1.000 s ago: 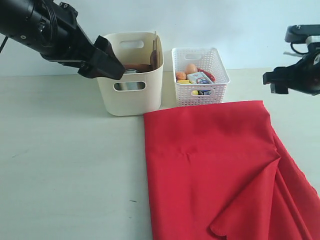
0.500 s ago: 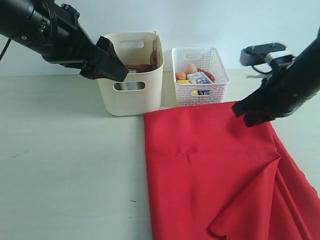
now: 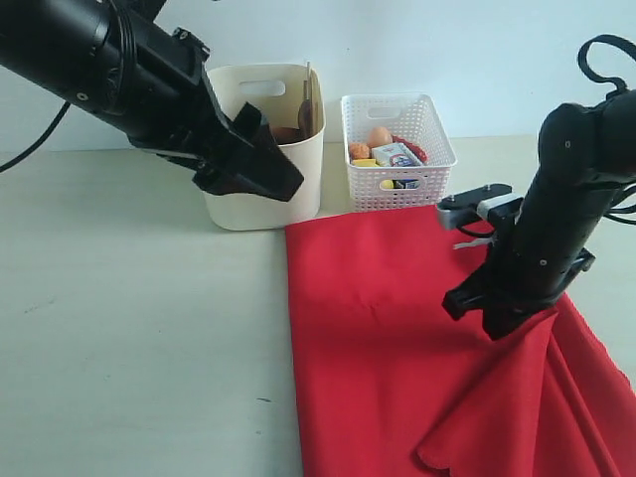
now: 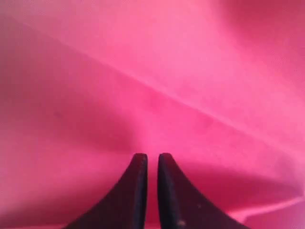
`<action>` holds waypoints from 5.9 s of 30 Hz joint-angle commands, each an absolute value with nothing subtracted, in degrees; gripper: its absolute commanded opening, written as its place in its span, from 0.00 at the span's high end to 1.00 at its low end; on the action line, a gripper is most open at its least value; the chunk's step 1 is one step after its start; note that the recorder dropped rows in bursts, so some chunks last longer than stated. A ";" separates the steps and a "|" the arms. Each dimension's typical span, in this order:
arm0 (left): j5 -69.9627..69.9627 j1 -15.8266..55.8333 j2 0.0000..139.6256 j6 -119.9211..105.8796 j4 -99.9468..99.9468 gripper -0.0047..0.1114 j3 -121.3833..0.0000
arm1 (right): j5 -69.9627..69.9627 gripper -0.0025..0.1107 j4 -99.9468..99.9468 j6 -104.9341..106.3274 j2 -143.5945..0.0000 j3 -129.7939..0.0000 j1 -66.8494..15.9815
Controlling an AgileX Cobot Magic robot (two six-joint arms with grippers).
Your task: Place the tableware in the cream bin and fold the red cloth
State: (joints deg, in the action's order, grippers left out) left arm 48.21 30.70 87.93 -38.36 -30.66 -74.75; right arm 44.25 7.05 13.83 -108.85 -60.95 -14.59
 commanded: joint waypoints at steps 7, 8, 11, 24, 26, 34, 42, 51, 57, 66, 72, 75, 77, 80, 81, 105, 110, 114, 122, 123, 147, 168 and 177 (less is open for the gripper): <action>49.73 31.56 88.05 -38.76 -30.73 0.23 -74.60 | 49.78 0.91 -6.01 2.03 -109.27 -56.95 -14.66; 50.13 31.56 88.05 -38.76 -30.60 0.23 -74.60 | 52.55 0.91 -8.22 -0.44 -109.27 -56.94 -14.66; 50.73 31.56 88.05 -38.76 -30.60 0.23 -74.60 | 57.34 0.91 -11.18 -3.52 -108.02 -56.71 -14.66; 50.41 31.56 87.85 -32.60 -25.56 0.23 -72.18 | 51.87 0.58 -15.12 -12.28 -92.91 -48.63 -7.23; 49.69 31.56 87.11 -32.34 -25.42 0.27 -72.18 | 49.89 0.47 -14.59 -11.86 -92.91 -48.38 -4.94; 50.41 31.31 81.21 -26.57 -22.38 0.95 -72.18 | 41.85 0.36 4.90 3.27 -96.37 -50.33 0.75; 46.46 31.21 69.33 -21.54 -16.75 0.95 -64.61 | 38.59 0.34 12.80 8.46 -105.28 -55.43 0.75; 37.72 26.16 53.93 -18.19 -15.65 0.95 -54.19 | 37.66 0.33 12.80 8.85 -108.91 -59.44 0.75; 34.50 23.66 43.20 -16.13 -15.53 0.95 -48.67 | 37.43 0.33 12.80 9.97 -109.51 -59.98 0.75; 33.97 21.36 24.53 -10.28 -10.06 0.95 -38.07 | 37.43 0.33 12.95 10.38 -109.89 -59.98 0.75; 29.70 21.09 14.34 1.42 2.31 0.96 -30.57 | 37.57 0.34 13.19 10.89 -110.04 -59.98 0.64; 23.44 21.09 12.42 8.06 8.75 0.96 -25.65 | 37.71 0.36 13.96 11.71 -110.04 -59.98 0.64; 18.36 21.09 12.31 10.77 12.46 0.96 -22.46 | 37.71 0.37 15.17 12.65 -110.04 -59.98 0.64; 9.83 21.09 12.43 10.77 13.19 0.96 -18.07 | 37.82 0.37 15.61 12.96 -110.04 -59.98 0.64; 7.81 21.09 12.43 10.77 13.19 0.96 -17.03 | 37.82 0.37 15.61 12.96 -110.04 -59.98 0.64; 8.59 21.09 12.43 10.77 13.19 0.96 -15.45 | 36.47 0.43 15.74 13.35 -110.04 -59.98 0.64; 8.93 21.09 12.06 10.77 10.81 0.96 -12.69 | 35.13 0.63 15.39 13.46 -110.04 -59.98 0.64; 9.38 21.09 10.20 10.77 6.53 0.96 -8.96 | 35.01 0.85 14.20 13.46 -110.13 -59.98 0.64; 11.75 16.98 5.67 10.77 5.21 0.96 -3.12 | 34.62 0.98 7.58 10.76 -110.13 -59.98 0.79; 11.75 16.25 4.84 10.77 5.21 0.96 -2.59 | 34.62 0.98 5.75 9.33 -110.13 -59.98 0.79; 14.58 11.59 0.00 10.77 5.21 0.96 0.00 | 38.73 0.98 -15.50 -7.66 -110.13 -59.98 13.80; 14.69 11.59 0.00 10.77 5.21 0.96 0.00 | 42.11 0.98 -17.69 -7.69 -117.44 -69.78 23.61; 14.69 11.59 0.00 10.77 5.21 0.96 0.00 | 42.96 0.82 -15.60 -8.18 -118.51 -75.63 26.40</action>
State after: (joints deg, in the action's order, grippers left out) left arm 14.53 11.66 0.40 10.45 5.72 -0.20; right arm 42.97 -16.37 -7.92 -118.94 -73.98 26.10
